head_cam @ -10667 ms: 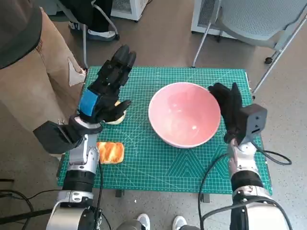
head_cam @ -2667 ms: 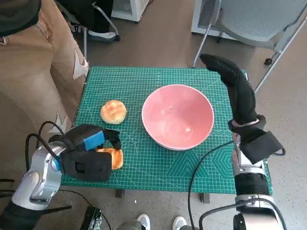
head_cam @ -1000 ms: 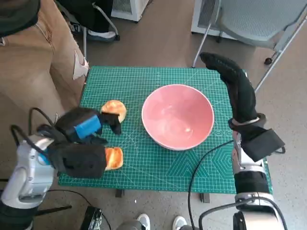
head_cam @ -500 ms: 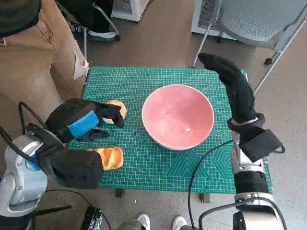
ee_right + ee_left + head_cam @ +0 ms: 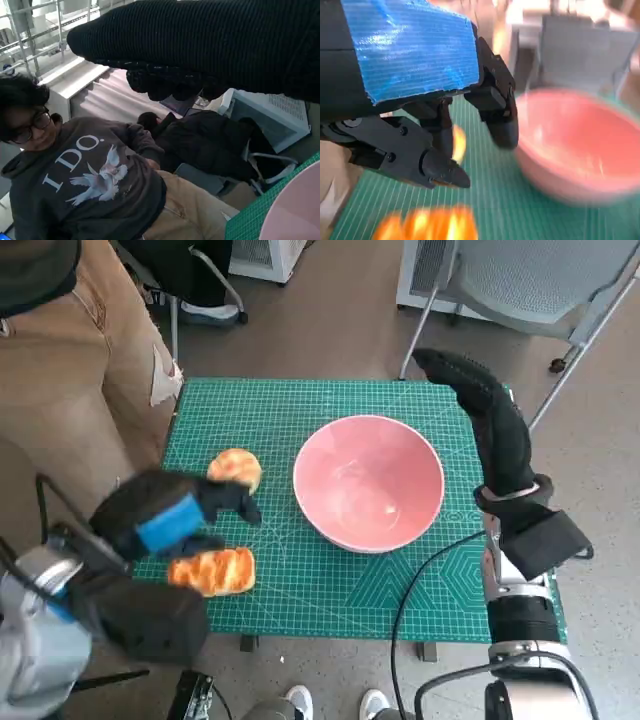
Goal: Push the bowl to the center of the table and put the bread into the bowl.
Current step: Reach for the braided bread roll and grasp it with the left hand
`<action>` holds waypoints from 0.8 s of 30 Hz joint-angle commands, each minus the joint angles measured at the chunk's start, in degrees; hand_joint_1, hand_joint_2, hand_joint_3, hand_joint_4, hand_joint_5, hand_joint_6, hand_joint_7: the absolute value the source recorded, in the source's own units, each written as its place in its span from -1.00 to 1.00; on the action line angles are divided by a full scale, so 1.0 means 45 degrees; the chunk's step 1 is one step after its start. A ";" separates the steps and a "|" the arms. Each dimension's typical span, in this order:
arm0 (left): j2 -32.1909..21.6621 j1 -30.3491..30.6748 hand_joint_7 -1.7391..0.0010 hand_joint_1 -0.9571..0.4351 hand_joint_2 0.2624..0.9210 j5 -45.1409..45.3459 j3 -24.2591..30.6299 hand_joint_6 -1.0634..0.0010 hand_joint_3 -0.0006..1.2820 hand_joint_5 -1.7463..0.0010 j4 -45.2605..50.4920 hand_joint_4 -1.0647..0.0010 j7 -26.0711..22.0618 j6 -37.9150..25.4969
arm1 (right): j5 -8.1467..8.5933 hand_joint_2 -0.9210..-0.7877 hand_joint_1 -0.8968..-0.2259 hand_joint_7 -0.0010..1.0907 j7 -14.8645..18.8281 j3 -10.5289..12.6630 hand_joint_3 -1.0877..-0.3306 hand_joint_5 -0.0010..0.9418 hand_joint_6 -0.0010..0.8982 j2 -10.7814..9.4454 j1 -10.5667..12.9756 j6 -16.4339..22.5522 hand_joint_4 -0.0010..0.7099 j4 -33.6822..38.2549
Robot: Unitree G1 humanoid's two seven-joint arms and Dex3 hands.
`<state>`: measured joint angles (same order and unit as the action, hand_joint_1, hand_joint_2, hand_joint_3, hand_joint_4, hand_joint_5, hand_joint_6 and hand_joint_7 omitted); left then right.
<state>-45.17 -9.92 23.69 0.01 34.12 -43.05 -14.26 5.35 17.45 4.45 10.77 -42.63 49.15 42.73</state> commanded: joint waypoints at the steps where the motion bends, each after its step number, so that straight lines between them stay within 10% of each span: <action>1: -0.0580 0.0595 0.86 -0.46 0.47 -0.0059 0.0296 0.35 -0.98 0.97 0.0683 0.36 -0.0427 0.0126 | -0.0046 -1.00 -0.42 -0.22 0.0006 0.0007 -0.37 -0.99 -1.00 0.0011 0.0406 -0.0130 -0.58 0.0030; 24: 0.0229 0.1232 0.98 -0.60 0.51 0.2988 -0.1385 0.44 -1.00 1.00 -0.0156 0.66 0.0516 0.0029 | -0.0032 -1.00 -0.44 -0.21 0.0073 -0.0064 -0.36 -1.00 -1.00 -0.0063 0.0478 -0.0266 -0.60 0.0076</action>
<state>-44.90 -3.50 35.41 -4.82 34.28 -40.70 -13.06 5.33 17.46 4.31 10.61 -41.86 48.80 42.74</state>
